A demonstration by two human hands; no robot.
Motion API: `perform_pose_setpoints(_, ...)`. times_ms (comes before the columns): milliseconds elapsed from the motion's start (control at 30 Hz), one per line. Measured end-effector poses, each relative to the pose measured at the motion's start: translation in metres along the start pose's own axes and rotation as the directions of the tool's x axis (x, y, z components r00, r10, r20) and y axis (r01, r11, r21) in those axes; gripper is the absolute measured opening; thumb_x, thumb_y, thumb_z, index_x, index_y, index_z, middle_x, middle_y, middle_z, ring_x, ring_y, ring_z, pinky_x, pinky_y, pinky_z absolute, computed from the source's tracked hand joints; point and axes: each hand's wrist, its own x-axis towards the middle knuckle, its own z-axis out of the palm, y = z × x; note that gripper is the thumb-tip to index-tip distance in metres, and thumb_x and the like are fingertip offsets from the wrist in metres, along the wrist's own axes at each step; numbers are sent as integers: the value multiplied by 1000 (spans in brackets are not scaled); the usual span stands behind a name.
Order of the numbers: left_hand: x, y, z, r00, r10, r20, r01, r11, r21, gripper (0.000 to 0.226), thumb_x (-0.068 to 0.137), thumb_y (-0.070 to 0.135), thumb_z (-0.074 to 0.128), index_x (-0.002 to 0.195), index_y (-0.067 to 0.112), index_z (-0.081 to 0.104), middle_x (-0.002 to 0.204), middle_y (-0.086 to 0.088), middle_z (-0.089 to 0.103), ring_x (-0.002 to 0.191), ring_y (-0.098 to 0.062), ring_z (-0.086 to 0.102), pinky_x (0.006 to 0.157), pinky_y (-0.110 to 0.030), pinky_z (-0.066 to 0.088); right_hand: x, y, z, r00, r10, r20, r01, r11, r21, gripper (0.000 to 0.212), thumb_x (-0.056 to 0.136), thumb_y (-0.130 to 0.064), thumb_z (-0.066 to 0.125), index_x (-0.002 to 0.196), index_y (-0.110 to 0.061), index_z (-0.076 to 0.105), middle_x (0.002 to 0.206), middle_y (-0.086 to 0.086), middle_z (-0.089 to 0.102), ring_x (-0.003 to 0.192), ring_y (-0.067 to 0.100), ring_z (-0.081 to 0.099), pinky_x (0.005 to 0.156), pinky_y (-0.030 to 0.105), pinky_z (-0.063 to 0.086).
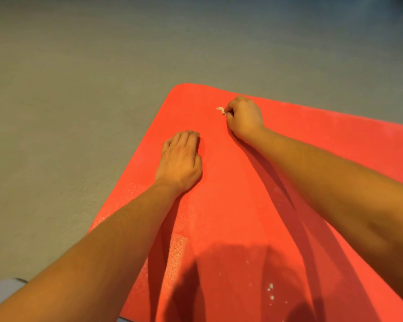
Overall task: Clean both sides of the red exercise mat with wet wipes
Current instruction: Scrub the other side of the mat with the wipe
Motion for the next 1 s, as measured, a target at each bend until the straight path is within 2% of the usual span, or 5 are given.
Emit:
perform_pose_setpoints(300, 1, -2, 3, 999, 16, -36, -17, 1000, -11, 44, 83, 24, 42, 123, 14, 57, 128, -4, 56, 121, -28, 51, 98, -47, 43, -110, -31, -18, 920, -390, 32, 387, 919, 83, 17, 89, -20, 61, 99, -16, 75, 90, 5, 62, 86, 28, 60, 72, 38, 49)
perform_pose_setpoints(567, 1, -1, 1, 1000, -13, -24, 13, 1000, -21, 44, 82, 27, 36, 117, 16, 61, 123, -3, 55, 117, -27, 50, 92, -50, 44, -44, -11, -12, 997, -72, 14, 72, 995, -65, 20, 87, -15, 57, 94, -13, 76, 93, 11, 62, 92, 36, 61, 69, 40, 47)
perform_pose_setpoints(667, 0, -1, 0, 997, -52, -57, 50, 998, -33, 43, 81, 26, 39, 116, 17, 61, 120, -4, 56, 111, -30, 52, 87, -50, 45, -81, -34, -16, 994, -108, 1, 108, 993, -45, 19, 88, -18, 56, 92, -15, 74, 91, 7, 62, 90, 34, 61, 67, 41, 49)
perform_pose_setpoints(867, -1, -4, 1, 992, -79, -95, 75, 996, -54, 33, 79, 25, 42, 103, 18, 64, 109, -2, 59, 102, -30, 54, 80, -50, 46, -157, -53, -32, 922, -378, 86, 377, 926, 37, 17, 90, -24, 56, 94, -17, 72, 91, 2, 59, 88, 27, 58, 67, 41, 50)
perform_pose_setpoints(1000, -1, -7, 4, 990, -84, -115, 78, 995, -55, 28, 77, 27, 46, 97, 19, 63, 104, 0, 61, 95, -28, 53, 75, -46, 48, -120, -40, -33, 968, -234, 89, 238, 970, -40, 19, 88, -22, 58, 97, -19, 75, 94, 4, 62, 92, 30, 62, 68, 40, 50)
